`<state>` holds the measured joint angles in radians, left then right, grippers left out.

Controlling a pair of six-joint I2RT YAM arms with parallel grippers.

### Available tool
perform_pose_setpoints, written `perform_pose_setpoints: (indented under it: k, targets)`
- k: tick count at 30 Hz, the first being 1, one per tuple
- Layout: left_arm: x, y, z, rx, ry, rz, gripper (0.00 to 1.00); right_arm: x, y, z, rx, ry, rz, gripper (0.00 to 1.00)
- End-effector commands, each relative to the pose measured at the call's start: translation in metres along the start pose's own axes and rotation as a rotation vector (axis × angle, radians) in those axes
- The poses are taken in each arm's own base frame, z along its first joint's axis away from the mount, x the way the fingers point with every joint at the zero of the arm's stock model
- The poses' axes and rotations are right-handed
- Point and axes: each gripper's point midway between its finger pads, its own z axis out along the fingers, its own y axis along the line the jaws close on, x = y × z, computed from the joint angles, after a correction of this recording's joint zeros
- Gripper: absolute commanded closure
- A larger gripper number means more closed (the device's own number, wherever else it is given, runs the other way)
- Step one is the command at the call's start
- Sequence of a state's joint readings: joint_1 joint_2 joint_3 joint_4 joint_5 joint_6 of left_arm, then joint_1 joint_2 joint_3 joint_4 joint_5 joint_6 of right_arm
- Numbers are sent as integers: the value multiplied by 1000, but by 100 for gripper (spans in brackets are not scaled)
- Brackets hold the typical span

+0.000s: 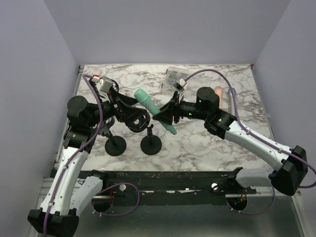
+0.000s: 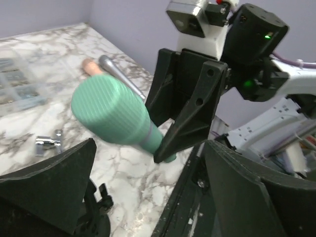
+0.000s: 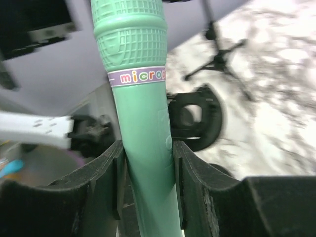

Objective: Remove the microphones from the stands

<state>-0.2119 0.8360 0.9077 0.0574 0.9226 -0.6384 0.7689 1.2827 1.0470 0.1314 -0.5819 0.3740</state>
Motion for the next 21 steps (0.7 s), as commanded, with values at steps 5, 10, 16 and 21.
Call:
perform_pose_setpoints:
  k: [5, 10, 16, 21]
  targets:
    - [-34, 22, -42, -383, -163, 188, 2, -39, -119, -95, 865, -112, -287, 99]
    - [-39, 21, -51, -430, -198, 215, 2, -71, -156, -163, 1280, -141, -541, 99]
    - [-39, 19, -53, -427, -206, 214, 2, -84, -210, -202, 1413, -64, -580, 99]
    - [-39, 16, -53, -412, -218, 216, 2, -73, -275, -238, 1452, 9, -525, 99]
